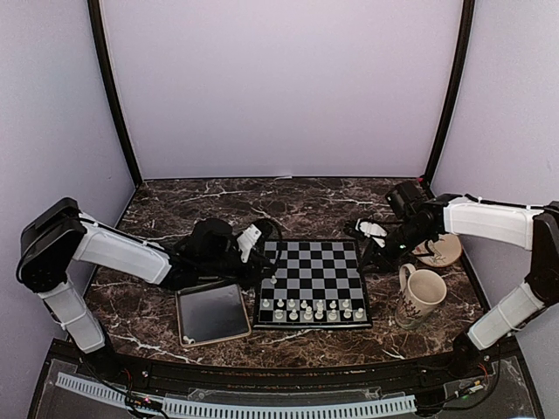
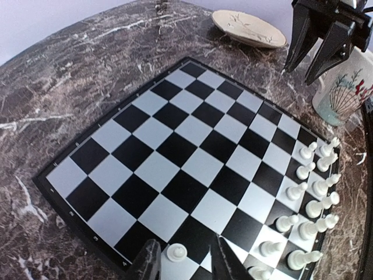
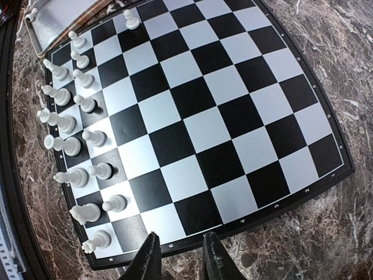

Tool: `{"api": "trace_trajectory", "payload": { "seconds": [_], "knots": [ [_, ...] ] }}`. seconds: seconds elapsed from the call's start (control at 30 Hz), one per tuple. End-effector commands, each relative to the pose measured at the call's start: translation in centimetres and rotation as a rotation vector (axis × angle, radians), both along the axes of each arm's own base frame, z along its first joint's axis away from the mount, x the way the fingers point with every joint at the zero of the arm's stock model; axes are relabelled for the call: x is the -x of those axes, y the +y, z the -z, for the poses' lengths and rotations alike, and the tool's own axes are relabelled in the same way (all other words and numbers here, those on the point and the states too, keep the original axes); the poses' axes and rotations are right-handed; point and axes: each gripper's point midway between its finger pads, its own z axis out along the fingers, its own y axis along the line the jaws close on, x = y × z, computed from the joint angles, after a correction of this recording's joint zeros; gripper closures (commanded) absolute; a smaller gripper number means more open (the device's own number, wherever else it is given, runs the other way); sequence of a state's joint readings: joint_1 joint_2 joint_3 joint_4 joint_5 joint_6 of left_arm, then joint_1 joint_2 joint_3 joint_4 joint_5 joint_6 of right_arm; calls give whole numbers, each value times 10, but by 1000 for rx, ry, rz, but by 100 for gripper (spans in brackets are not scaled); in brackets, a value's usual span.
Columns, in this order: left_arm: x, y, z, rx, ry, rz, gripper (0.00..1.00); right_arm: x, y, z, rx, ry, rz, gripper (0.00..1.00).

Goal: Set up the chess pieces on the board
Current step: Place the pawn on the chessboard, then pick up the pawn from the chessboard.

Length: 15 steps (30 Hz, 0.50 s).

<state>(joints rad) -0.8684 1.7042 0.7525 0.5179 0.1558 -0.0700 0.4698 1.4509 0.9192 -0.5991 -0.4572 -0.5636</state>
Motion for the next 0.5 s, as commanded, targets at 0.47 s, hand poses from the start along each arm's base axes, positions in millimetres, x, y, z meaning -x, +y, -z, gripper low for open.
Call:
{"api": "trace_trajectory", "payload": {
  "seconds": [0.47],
  "knots": [
    [-56,112,-83,-191,143,-333,62,-34,131,-34,72,-35,-200,71]
  ]
}}
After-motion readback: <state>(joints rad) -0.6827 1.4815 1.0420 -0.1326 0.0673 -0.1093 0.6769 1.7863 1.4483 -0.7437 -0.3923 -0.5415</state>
